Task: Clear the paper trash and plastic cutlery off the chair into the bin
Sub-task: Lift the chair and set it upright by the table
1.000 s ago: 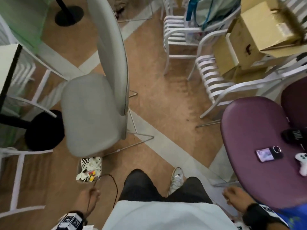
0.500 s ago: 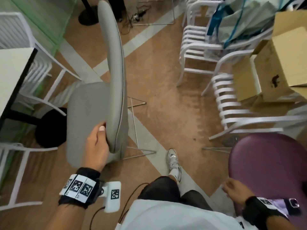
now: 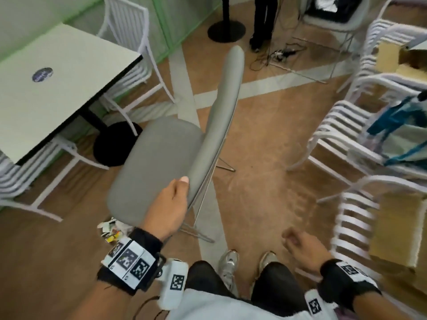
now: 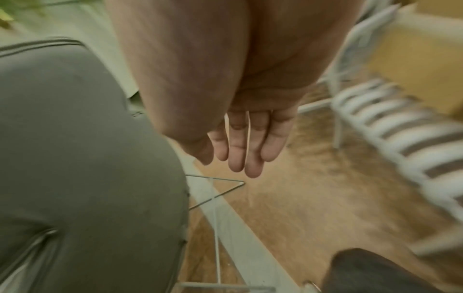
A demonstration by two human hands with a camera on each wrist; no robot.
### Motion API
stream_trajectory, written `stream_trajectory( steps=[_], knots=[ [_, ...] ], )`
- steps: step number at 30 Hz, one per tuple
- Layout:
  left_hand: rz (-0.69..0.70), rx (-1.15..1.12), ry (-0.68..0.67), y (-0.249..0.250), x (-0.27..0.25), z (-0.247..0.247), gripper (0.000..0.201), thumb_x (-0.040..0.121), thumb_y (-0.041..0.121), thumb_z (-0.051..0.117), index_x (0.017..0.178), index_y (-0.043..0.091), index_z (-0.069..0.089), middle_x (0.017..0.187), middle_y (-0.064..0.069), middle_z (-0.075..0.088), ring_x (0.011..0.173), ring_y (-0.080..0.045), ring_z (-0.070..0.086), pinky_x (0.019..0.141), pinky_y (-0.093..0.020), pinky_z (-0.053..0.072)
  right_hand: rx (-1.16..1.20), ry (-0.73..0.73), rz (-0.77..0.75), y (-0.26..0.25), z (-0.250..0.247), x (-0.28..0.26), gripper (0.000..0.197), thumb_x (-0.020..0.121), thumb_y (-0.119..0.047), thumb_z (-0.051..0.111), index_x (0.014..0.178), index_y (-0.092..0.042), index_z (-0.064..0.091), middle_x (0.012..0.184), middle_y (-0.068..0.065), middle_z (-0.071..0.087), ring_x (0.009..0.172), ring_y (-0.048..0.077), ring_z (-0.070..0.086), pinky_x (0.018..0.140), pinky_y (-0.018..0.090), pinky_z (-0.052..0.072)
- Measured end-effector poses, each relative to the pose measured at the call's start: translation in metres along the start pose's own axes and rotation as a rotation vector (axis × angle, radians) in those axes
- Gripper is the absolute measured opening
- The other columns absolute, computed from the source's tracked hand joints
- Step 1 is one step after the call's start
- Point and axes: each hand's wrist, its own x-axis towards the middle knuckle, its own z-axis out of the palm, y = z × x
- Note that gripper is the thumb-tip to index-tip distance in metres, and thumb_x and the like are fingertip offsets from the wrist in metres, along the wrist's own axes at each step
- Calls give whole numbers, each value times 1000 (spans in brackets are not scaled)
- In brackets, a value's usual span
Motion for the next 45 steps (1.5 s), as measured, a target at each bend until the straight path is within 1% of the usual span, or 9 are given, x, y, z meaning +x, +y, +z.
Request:
stream_trajectory(
  steps=[3, 6, 10, 16, 20, 26, 30, 36, 45],
  knots=[
    [-94, 133, 97, 19, -4, 14, 53, 96, 65, 21, 98, 24, 54, 98, -3, 63, 96, -29, 58, 89, -43, 45, -18, -30, -206, -35, -44, 40, 13, 96, -23, 57, 109, -27, 58, 98, -7, 65, 87, 7, 64, 77, 21, 48],
    [-234, 194, 208, 37, -3, 25, 64, 89, 73, 16, 100, 25, 55, 102, -5, 65, 97, -31, 59, 89, -45, 46, -61, -58, -450, -74, -90, 72, 16, 98, -24, 53, 113, -28, 57, 102, -6, 64, 85, 1, 61, 72, 11, 45],
    [-400, 220, 309, 67, 4, 33, 75, 88, 76, 13, 108, 19, 59, 113, -13, 66, 105, -35, 58, 94, -46, 42, -91, 28, -828, -146, -163, 94, 18, 98, -25, 53, 114, -21, 59, 102, -4, 62, 89, 12, 59, 83, 32, 51],
    [-581, 325, 385, 89, 24, 37, 82, 92, 71, 13, 124, 12, 61, 129, -18, 61, 117, -36, 56, 92, -43, 35, -292, 198, -1201, -243, -244, 116, 28, 97, -39, 53, 114, -18, 63, 107, 1, 61, 98, 17, 58, 88, 34, 47],
    [-644, 367, 475, 90, 31, 44, 76, 91, 66, 14, 120, 16, 62, 125, -16, 62, 114, -37, 56, 85, -40, 37, -576, 171, -1252, -287, -264, 145, 46, 94, -58, 42, 114, -24, 65, 112, 4, 62, 102, 24, 59, 91, 41, 47],
    [-679, 385, 577, 79, 39, 51, 75, 79, 61, 9, 99, 17, 67, 105, -12, 69, 99, -35, 61, 81, -39, 44, -980, 216, -1187, -307, -264, 194, 63, 95, -60, 16, 95, -28, 70, 89, 7, 70, 87, 28, 60, 90, 42, 38],
    [-652, 418, 649, 82, 43, 49, 57, 84, 51, 23, 79, 12, 64, 81, -13, 68, 73, -35, 59, 68, -36, 46, -1009, 302, -1171, -311, -263, 205, 67, 92, -61, 15, 87, -26, 72, 81, 8, 71, 82, 28, 62, 90, 42, 41],
    [-606, 444, 631, 85, 53, 26, 48, 81, 44, 31, 61, 10, 58, 60, -8, 55, 55, -31, 50, 58, -33, 44, -997, 358, -1130, -320, -257, 205, 63, 92, -52, 18, 76, -19, 69, 77, 14, 69, 78, 29, 58, 90, 40, 40],
    [-565, 457, 640, 49, 49, -12, 40, 78, 42, 35, 58, 12, 53, 57, -4, 55, 58, -34, 54, 60, -34, 48, -979, 382, -1136, -320, -231, 188, 64, 95, -55, 17, 64, -19, 60, 69, 8, 64, 76, 28, 57, 86, 41, 38]
  ],
)
